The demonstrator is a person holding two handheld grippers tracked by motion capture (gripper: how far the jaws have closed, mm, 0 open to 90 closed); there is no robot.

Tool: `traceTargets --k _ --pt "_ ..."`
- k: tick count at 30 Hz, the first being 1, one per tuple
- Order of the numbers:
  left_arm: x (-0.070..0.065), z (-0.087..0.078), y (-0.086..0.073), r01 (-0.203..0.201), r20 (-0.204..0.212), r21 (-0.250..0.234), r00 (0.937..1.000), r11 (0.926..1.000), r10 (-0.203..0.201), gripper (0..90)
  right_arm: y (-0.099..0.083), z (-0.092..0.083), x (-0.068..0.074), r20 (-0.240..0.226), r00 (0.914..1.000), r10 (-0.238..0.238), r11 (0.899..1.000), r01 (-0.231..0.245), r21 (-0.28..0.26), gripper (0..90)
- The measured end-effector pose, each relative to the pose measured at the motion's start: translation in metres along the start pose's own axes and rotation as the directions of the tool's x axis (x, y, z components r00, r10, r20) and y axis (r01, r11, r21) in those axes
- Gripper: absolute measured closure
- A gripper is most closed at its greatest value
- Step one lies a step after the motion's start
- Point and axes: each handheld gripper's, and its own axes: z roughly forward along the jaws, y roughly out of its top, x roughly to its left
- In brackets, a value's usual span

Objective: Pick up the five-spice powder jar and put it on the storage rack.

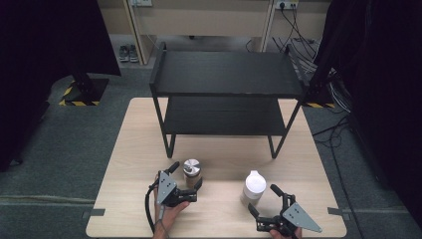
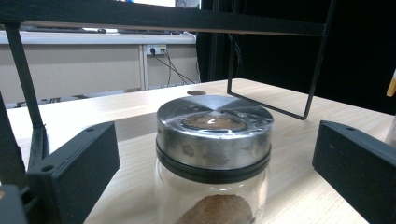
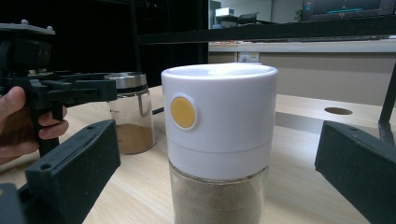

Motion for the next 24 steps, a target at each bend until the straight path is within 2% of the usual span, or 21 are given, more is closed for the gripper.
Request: traceTargets --k 3,7,14,20,24 --pt "0.001 0.002 0.002 -0.023 0.005 0.015 0.9997 0.9996 0.023 1.7 0.000 0.000 0.000 -0.001 1.0000 0.000 1.000 0.000 0.000 0.5" --pt "0.002 0.005 0.004 -0.033 0.007 0.040 0.9994 0.9986 0.033 3.2 0.000 0.000 0.000 -0.001 1.0000 0.000 1.000 0.000 0.000 0.5" --pt "0.005 0.010 0.007 -0.020 0.008 0.067 0.9998 0.9976 0.020 5.2 0.000 0.000 0.000 -0.003 1.0000 0.003 1.000 -0.003 -0.001 0.5" --pt "0.005 0.013 0.010 -0.034 0.016 0.091 0.9993 0.9952 0.033 10.0 0.000 0.000 0.000 -0.003 1.0000 0.002 1.000 -0.002 0.000 0.5" --pt "0.007 0.016 0.013 -0.023 0.015 0.111 0.9996 0.9936 0.022 15.5 0.000 0.000 0.000 -0.003 1.0000 0.002 1.000 -0.002 0.000 0.5"
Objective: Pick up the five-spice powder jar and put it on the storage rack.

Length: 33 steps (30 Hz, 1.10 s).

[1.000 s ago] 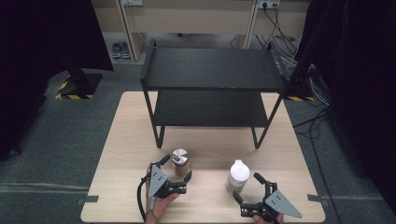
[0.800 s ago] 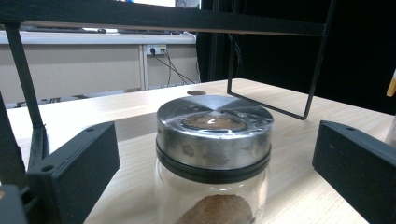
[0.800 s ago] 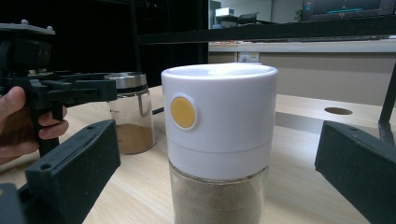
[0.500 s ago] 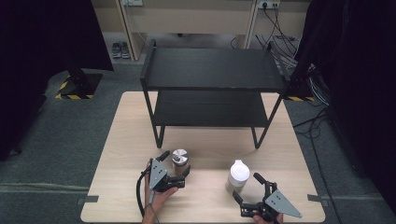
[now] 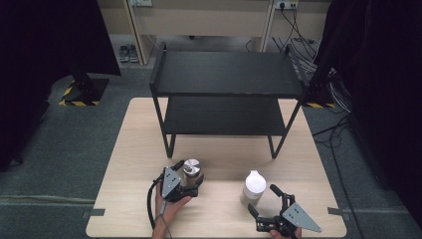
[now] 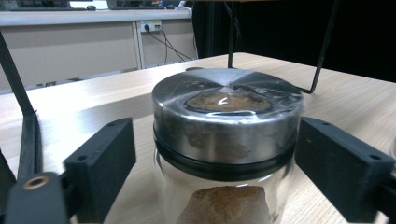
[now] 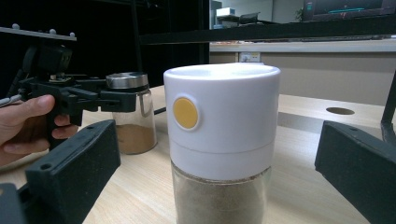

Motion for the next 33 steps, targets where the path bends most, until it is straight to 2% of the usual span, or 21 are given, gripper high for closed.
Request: traceTargets --k 4,9,11,14,16,24,28,33 --pt "0.002 0.002 0.004 0.007 0.008 0.024 0.9999 0.9997 -0.007 17.0 0.000 0.000 0.000 0.001 1.0000 0.001 1.000 -0.001 0.000 0.5" --pt "0.001 0.006 0.010 -0.020 0.015 0.059 0.9997 0.9981 0.019 20.7 0.000 0.000 0.000 0.000 1.0000 0.000 1.000 0.000 0.001 0.5" --pt "0.001 0.006 0.011 -0.014 0.015 0.061 0.9998 0.9980 0.013 22.9 0.000 0.000 0.000 0.001 1.0000 0.000 1.000 0.000 0.001 0.5" --pt "0.003 0.006 0.010 -0.004 0.016 0.057 0.9999 0.9984 0.003 26.3 0.000 0.000 0.000 0.001 1.0000 0.000 1.000 0.000 0.001 0.5" --pt "0.004 0.006 0.010 -0.013 0.025 0.055 0.9996 0.9984 0.011 30.1 0.000 0.000 0.000 0.001 1.0000 0.000 1.000 0.000 0.001 0.5" --pt "0.001 0.005 0.008 -0.025 0.018 0.047 0.9995 0.9986 0.024 30.5 0.000 0.000 0.000 0.000 1.0000 0.000 1.000 0.000 0.000 0.5" --pt "-0.003 0.003 0.009 -0.059 0.012 0.043 0.9982 0.9973 0.059 30.6 0.000 0.000 0.000 0.000 1.0000 0.000 1.000 0.000 -0.001 0.5" --pt "0.000 0.001 0.006 -0.045 0.033 0.013 0.9985 0.9989 0.045 30.7 0.000 0.000 0.000 -0.001 1.0000 0.000 1.000 0.000 -0.003 0.5"
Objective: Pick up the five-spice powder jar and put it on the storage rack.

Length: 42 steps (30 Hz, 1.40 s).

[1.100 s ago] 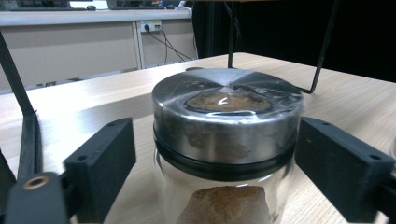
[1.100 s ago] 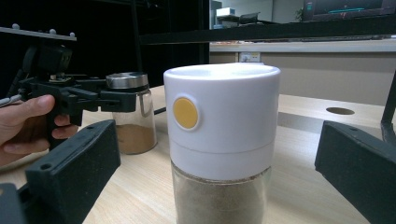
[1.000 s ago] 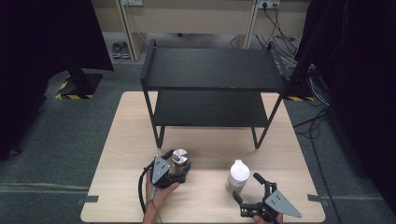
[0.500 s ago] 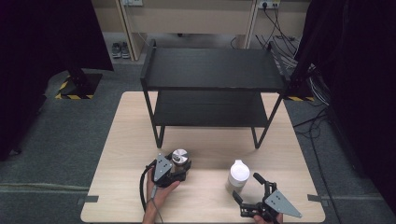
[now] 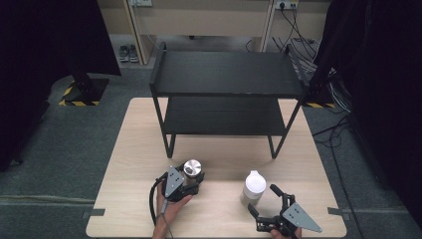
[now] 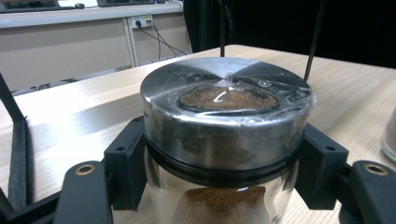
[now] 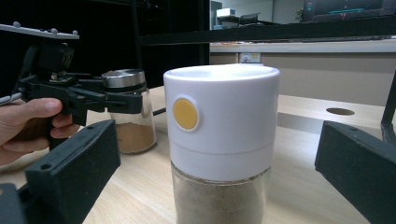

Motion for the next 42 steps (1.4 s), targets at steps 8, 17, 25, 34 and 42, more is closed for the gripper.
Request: traceTargets --k 8,17,25,34,42 --pt "0.007 -0.006 0.008 0.037 0.043 -0.029 0.9984 0.9989 -0.036 30.7 0.000 0.000 0.000 0.001 1.0000 -0.001 1.000 0.001 0.001 0.5" --pt "0.014 -0.010 0.032 0.058 0.109 -0.050 0.9927 0.9971 -0.052 30.7 0.000 0.000 0.000 -0.001 1.0000 -0.002 1.000 0.002 -0.001 0.5" --pt "0.018 -0.011 0.050 0.053 0.139 -0.038 0.9891 0.9979 -0.048 30.6 0.000 0.001 0.000 -0.002 1.0000 -0.003 1.000 0.003 0.002 0.5" --pt "0.022 -0.011 0.083 0.039 0.164 -0.049 0.9860 0.9980 -0.030 30.6 0.000 0.001 0.000 -0.004 1.0000 -0.002 1.000 0.002 0.003 0.5" --pt "0.025 -0.008 0.108 0.021 0.183 -0.057 0.9830 0.9981 -0.010 30.6 0.000 0.001 0.000 -0.003 1.0000 -0.002 1.000 0.002 0.002 0.5"
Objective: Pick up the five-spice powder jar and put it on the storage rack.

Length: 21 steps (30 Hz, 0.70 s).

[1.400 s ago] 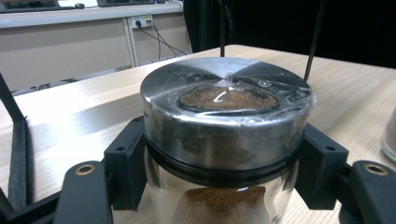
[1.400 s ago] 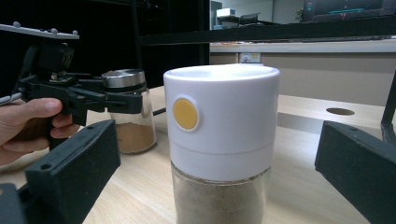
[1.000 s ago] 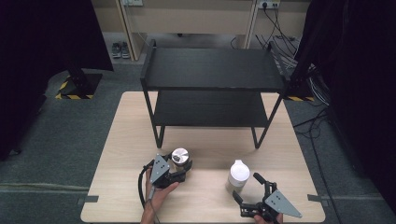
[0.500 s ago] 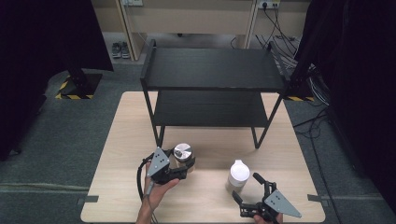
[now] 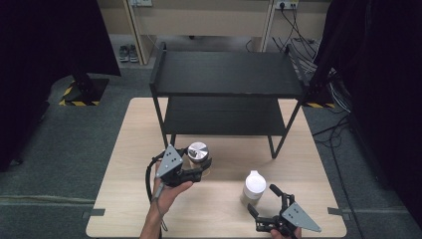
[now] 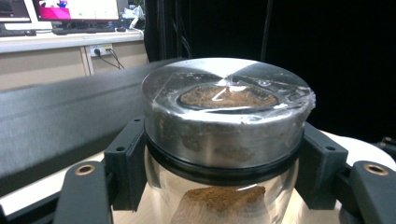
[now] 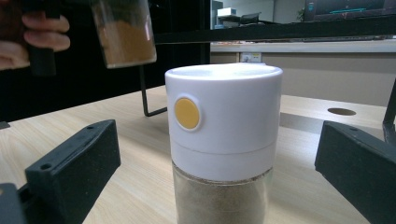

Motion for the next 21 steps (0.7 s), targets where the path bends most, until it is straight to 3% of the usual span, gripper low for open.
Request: traceTargets --k 8,16,21 --pt "0.007 0.004 0.033 -0.012 0.028 -0.016 0.9995 0.9998 0.013 30.6 0.000 0.000 0.000 -0.002 1.0000 0.000 1.000 0.000 0.001 0.5" --pt "0.010 0.013 0.075 -0.049 0.059 -0.020 0.9970 0.9986 0.050 30.6 0.000 0.000 0.000 -0.001 1.0000 0.000 1.000 0.000 0.001 0.5" --pt "0.013 0.015 0.086 -0.045 0.068 -0.029 0.9966 0.9986 0.047 30.6 0.000 0.000 0.000 -0.001 1.0000 -0.002 1.000 0.002 0.000 0.5"
